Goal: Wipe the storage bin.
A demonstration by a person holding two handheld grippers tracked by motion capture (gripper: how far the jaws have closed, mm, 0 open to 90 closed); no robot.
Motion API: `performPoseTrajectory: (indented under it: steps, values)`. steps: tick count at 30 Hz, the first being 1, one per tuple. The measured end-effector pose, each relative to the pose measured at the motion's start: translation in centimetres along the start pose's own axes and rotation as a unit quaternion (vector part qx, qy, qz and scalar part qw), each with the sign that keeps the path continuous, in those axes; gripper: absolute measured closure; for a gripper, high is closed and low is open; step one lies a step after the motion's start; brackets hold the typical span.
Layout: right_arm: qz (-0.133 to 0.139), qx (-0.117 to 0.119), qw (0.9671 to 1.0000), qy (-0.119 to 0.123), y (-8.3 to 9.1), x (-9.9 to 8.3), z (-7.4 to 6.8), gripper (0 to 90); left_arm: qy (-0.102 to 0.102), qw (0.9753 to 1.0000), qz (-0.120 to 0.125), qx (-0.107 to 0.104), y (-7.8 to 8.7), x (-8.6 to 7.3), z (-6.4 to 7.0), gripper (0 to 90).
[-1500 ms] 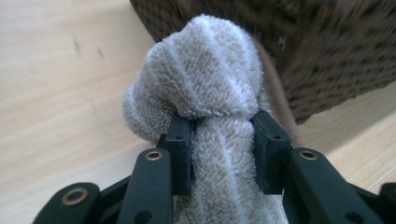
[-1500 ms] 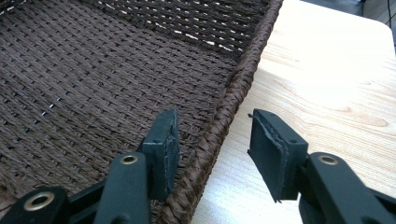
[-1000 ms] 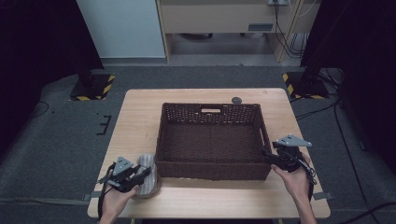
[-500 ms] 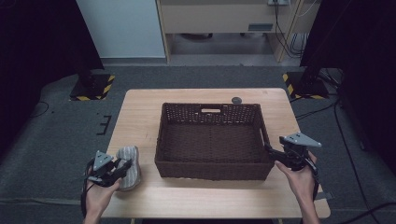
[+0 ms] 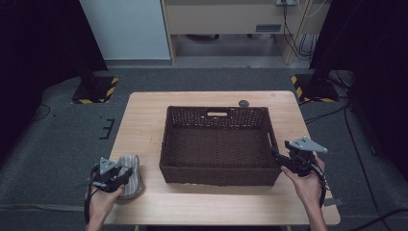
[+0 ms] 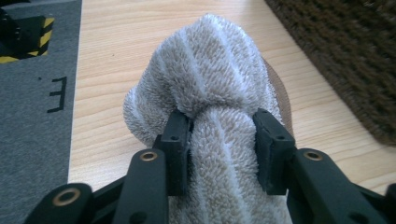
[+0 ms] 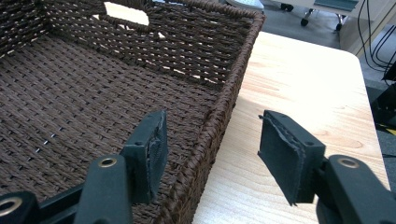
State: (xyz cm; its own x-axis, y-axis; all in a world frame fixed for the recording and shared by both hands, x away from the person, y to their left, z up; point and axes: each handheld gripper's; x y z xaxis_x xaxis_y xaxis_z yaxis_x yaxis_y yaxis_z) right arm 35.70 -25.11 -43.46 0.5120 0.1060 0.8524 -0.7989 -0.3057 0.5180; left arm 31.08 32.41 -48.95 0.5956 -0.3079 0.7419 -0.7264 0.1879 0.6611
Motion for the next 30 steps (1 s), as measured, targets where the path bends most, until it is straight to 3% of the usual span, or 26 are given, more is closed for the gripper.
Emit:
performPoseTrajectory:
  steps: [9,16,30]
  values:
    - [0.002,0.002,1.0,-0.008,-0.4,-0.2,-0.1,47.1,0.008,0.9999,-0.002,0.008,-0.8,-0.4,-0.3,50.4]
    - [-0.008,0.009,0.9999,0.0,-0.6,-0.3,-0.3,53.2,0.019,0.9996,0.02,0.008,-0.2,-0.2,-0.5,39.8]
    - [-0.01,0.026,0.9993,-0.023,-0.6,-0.6,-0.4,60.5,0.027,0.9979,0.058,-0.009,0.9,0.7,-0.2,37.0]
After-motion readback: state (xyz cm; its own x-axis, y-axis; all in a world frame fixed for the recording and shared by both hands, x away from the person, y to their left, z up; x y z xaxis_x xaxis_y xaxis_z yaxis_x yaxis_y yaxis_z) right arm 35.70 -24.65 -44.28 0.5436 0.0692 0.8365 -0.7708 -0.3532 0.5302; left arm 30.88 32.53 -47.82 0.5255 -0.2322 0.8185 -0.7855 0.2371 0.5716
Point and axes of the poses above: each handheld gripper's, and its own axes: y roughly backward along the jaws, x roughly out of its top, z roughly to its right, and after that the axes turned 8 degrees about -y, right-handed
